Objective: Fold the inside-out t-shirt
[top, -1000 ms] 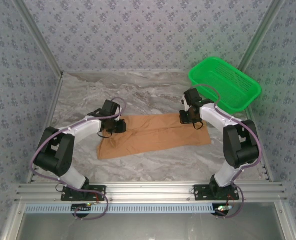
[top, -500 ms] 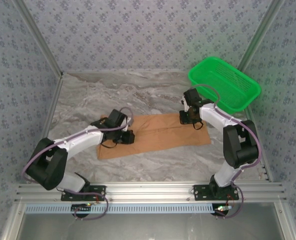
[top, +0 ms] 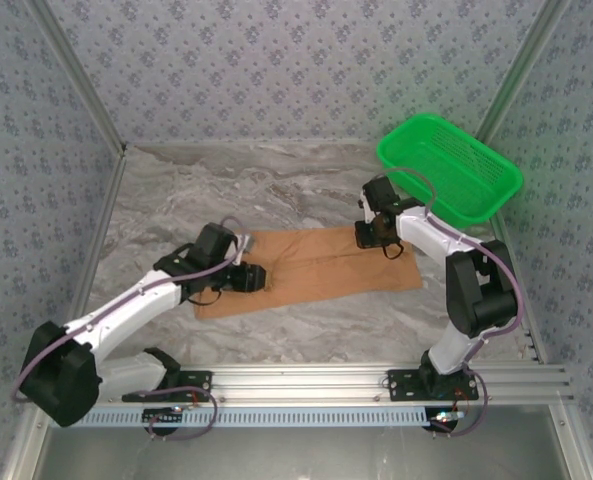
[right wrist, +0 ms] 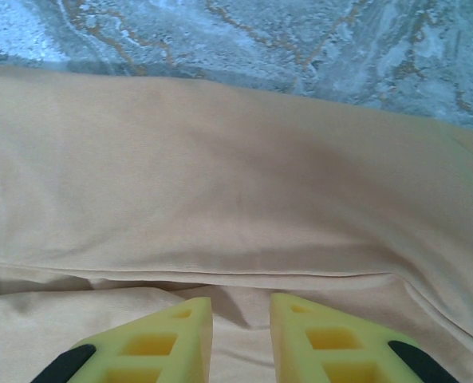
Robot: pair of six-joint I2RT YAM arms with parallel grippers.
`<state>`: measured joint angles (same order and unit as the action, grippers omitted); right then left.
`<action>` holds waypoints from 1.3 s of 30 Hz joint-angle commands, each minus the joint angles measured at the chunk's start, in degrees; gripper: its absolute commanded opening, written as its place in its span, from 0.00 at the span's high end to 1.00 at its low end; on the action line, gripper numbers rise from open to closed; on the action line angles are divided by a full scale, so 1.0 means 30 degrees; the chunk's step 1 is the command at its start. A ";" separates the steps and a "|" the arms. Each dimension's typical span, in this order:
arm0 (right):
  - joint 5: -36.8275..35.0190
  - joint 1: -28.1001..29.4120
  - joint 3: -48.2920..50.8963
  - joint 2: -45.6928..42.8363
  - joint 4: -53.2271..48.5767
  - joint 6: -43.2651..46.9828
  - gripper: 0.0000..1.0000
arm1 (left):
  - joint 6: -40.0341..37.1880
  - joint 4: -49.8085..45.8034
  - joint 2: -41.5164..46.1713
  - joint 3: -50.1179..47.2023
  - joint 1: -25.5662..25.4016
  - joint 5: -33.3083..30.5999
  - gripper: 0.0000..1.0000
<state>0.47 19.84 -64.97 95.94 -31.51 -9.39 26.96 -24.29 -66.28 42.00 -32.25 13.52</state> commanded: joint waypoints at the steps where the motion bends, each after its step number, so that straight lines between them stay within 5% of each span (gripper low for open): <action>1: -0.0334 0.0269 -0.0447 -0.0199 -0.0360 0.0314 0.72 | 0.1210 -0.0591 -0.0695 -0.0085 0.1760 -0.2318 0.49; 9: -0.0346 0.0309 -0.0379 -0.0239 -0.0325 0.0313 0.72 | 0.0844 -0.0672 -0.3211 0.0004 0.2134 -0.0981 0.49; 16: -0.0323 0.0361 -0.0230 -0.0232 -0.0425 0.0317 0.73 | 0.1094 -0.1701 -0.2251 -0.0816 0.0615 0.0027 0.83; 19: -0.0219 0.0359 -0.0228 -0.0192 -0.0375 0.0258 0.73 | 0.1646 -0.2000 -0.1620 -0.1590 -0.0234 0.0405 0.89; 23: -0.0302 0.0412 -0.0261 -0.0027 -0.0221 0.0316 0.73 | 0.2166 -0.2418 -0.1455 -0.2426 -0.0703 0.0650 0.86; 31: -0.0091 0.0828 -0.0129 -0.0739 -0.0247 0.0449 0.73 | 0.1586 -0.1896 0.0070 -0.1232 -0.0735 -0.0081 0.60; 39: 0.5519 0.5957 0.2619 -0.2324 0.5035 -0.1533 0.65 | 0.1670 -0.2221 -0.0765 -0.0627 0.0002 -0.1056 0.55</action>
<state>8.60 32.80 -60.31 89.97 -24.60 -9.54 32.21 -29.58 -66.98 39.55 -33.17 11.07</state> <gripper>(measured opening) 0.340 0.445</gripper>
